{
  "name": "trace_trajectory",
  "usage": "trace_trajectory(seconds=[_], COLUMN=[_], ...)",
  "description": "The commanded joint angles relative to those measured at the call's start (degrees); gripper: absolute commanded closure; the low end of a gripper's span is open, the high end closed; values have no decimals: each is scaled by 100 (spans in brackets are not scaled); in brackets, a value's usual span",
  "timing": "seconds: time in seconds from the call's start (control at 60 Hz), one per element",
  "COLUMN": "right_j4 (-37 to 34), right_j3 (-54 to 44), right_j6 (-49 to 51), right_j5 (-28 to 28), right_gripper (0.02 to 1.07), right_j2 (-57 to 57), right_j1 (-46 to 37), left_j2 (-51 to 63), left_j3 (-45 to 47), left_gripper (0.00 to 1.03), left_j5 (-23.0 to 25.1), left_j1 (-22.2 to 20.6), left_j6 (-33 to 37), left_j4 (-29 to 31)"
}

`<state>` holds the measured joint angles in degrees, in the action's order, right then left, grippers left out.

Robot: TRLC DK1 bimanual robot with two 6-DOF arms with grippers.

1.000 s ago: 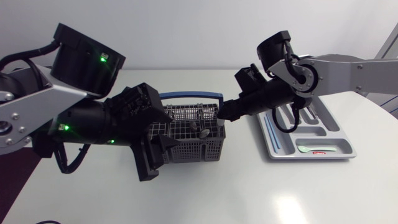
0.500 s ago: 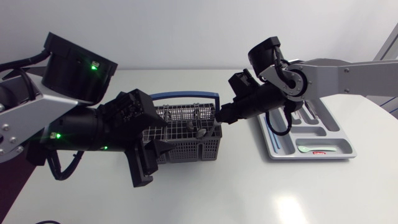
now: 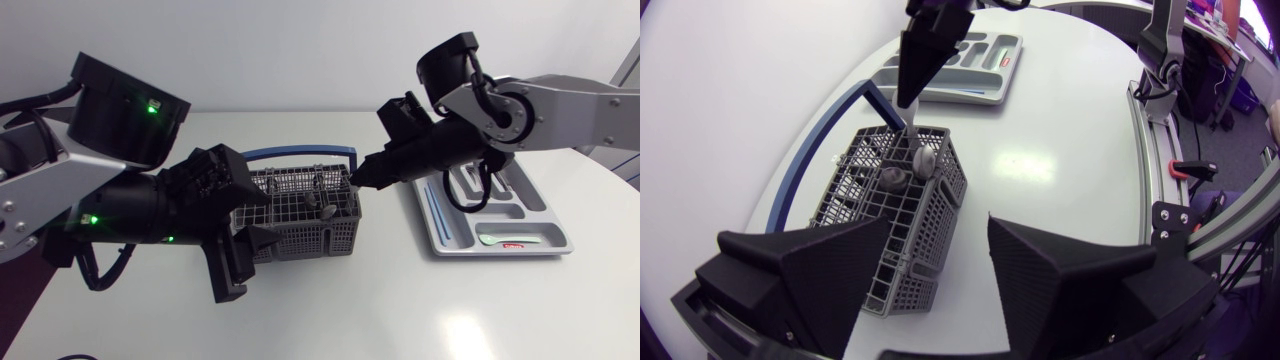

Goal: Unload the cutlery basket into the drawer organizer.

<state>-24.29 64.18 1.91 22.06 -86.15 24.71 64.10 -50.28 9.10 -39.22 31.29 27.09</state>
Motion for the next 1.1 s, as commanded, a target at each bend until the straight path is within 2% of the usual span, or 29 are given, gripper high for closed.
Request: trace_trajectory(seconds=[0.0, 0.283, 0.467, 0.617, 0.717, 0.85, 1.083], right_j4=[-199, -471, -1051, -1543, -1860, -2158, -1912], right_j3=[103, 86, 288, 341, 279, -55, -1031], right_j6=[-7, -7, 64, 292, 565, 1092, 2155], right_j5=[52, 615, 975, 975, 843, 386, -220], right_gripper=[100, 100, 100, 100, 101, 101, 101], right_j2=[292, 810, 1496, 1891, 2085, 2269, 2225], right_j1=[34, -80, -467, -933, -1364, -2005, -3323], left_j2=[-64, 59, 130, 226, 244, 244, 279], left_j3=[45, 54, -61, -52, -87, -113, -69], left_gripper=[17, 17, 17, 17, 17, 17, 17], left_j5=[21, 21, -5, -5, -5, -5, -5], left_j1=[-59, -121, -103, -121, -121, -86, -112], left_j6=[-53, -105, -105, -97, -88, -70, -53], left_j4=[-2, -20, -11, -37, -46, -55, -143])
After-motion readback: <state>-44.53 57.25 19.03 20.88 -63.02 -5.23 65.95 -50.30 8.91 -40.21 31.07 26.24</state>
